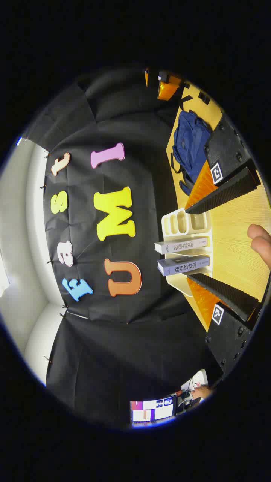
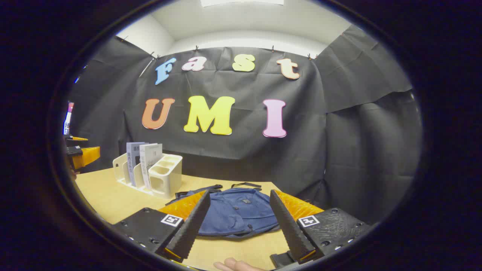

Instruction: Open the schoolbag, grab two books from the bookshelf and put them into the schoolbag.

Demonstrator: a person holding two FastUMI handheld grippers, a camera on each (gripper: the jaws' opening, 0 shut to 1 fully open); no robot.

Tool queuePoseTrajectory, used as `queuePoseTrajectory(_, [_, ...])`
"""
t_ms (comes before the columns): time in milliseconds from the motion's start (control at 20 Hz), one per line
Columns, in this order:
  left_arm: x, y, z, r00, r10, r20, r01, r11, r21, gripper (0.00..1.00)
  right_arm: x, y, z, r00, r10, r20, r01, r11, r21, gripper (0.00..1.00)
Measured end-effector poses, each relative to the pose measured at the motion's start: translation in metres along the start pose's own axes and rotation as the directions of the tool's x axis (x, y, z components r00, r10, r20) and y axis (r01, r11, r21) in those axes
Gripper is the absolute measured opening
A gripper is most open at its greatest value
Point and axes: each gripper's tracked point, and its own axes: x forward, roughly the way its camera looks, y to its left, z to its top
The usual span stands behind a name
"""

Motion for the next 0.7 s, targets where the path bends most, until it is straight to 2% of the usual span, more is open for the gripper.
queuePoseTrajectory(100, [-0.003,0.0,0.005,0.999,-0.039,0.007,0.04,0.999,-0.013,0.98,-0.01,0.003,0.007,0.999,-0.039,0.024,0.039,0.999,-0.004,0.94])
queuePoseTrajectory(150, [-0.008,0.0,0.004,0.999,-0.053,0.003,0.053,0.998,-0.032,0.98,-0.016,0.004,0.012,0.997,-0.057,0.043,0.057,0.998,0.001,0.95])
queuePoseTrajectory(300, [-0.014,0.008,0.005,0.997,-0.074,-0.002,0.074,0.994,-0.083,0.98,-0.024,0.018,0.018,0.995,-0.06,0.073,0.06,0.998,0.004,0.95])
queuePoseTrajectory(350, [-0.016,0.014,0.006,0.997,-0.071,-0.002,0.071,0.994,-0.079,0.98,-0.024,0.022,0.019,0.995,-0.062,0.073,0.063,0.998,-0.01,0.97])
queuePoseTrajectory(500, [-0.018,0.04,0.014,1.0,-0.017,0.025,0.018,0.998,-0.058,0.98,-0.018,0.034,0.02,0.996,-0.055,0.064,0.058,0.997,-0.051,0.95])
queuePoseTrajectory(550, [-0.017,0.045,0.013,1.0,-0.007,0.022,0.008,0.998,-0.065,0.98,-0.016,0.038,0.019,0.997,-0.051,0.054,0.054,0.997,-0.058,0.94])
queuePoseTrajectory(700, [-0.016,0.053,0.01,1.0,0.0,0.01,0.001,0.996,-0.092,0.97,-0.011,0.054,0.013,1.0,-0.023,0.012,0.023,0.998,-0.064,0.97])
